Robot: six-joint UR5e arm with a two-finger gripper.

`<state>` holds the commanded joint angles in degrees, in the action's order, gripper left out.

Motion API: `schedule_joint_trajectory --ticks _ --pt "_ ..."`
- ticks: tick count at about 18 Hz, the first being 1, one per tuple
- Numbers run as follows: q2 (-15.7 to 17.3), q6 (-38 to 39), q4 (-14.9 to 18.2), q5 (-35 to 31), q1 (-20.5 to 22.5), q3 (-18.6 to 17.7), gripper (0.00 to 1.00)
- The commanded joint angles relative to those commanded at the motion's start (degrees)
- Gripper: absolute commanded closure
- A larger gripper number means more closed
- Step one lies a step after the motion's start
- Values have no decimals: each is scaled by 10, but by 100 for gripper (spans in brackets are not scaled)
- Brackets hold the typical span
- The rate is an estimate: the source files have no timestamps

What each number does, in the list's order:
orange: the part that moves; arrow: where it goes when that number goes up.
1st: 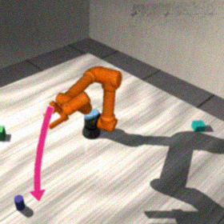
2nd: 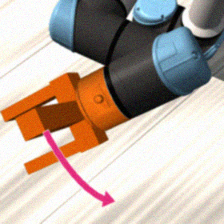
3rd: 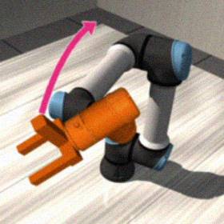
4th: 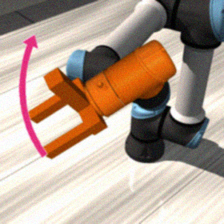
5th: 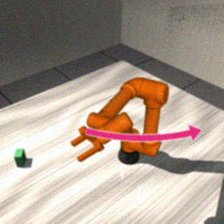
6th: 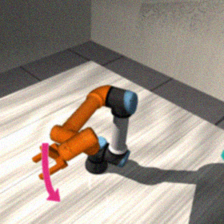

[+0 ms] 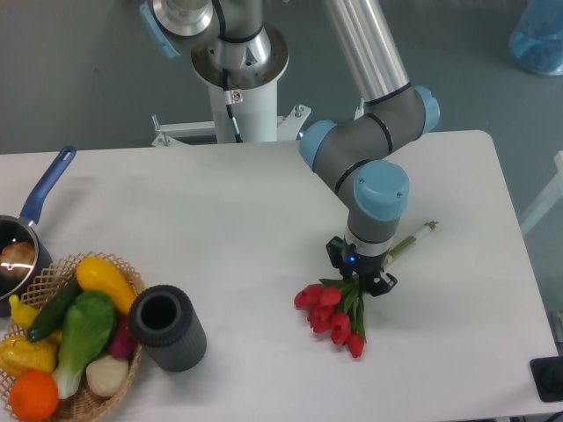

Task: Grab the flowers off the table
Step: 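Close the gripper on the stems and lift the tulips off the table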

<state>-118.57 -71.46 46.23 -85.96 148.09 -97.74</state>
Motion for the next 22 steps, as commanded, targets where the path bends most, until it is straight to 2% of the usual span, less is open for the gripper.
schedule_joint_trajectory --ticks 4,6,8,10,12,14,16,19,22 --pt "15 4 2 1 6 38 100" --pt "18 29 2 2 6 54 100" --pt "20 61 2 11 8 80 100" --pt "16 62 3 40 17 99 100" --pt "16 62 4 67 22 104 100" --pt "19 65 4 67 25 117 100" --pt "18 63 10 64 32 136 97" --pt "17 65 11 62 30 142 96" --pt "31 63 27 35 29 144 96"
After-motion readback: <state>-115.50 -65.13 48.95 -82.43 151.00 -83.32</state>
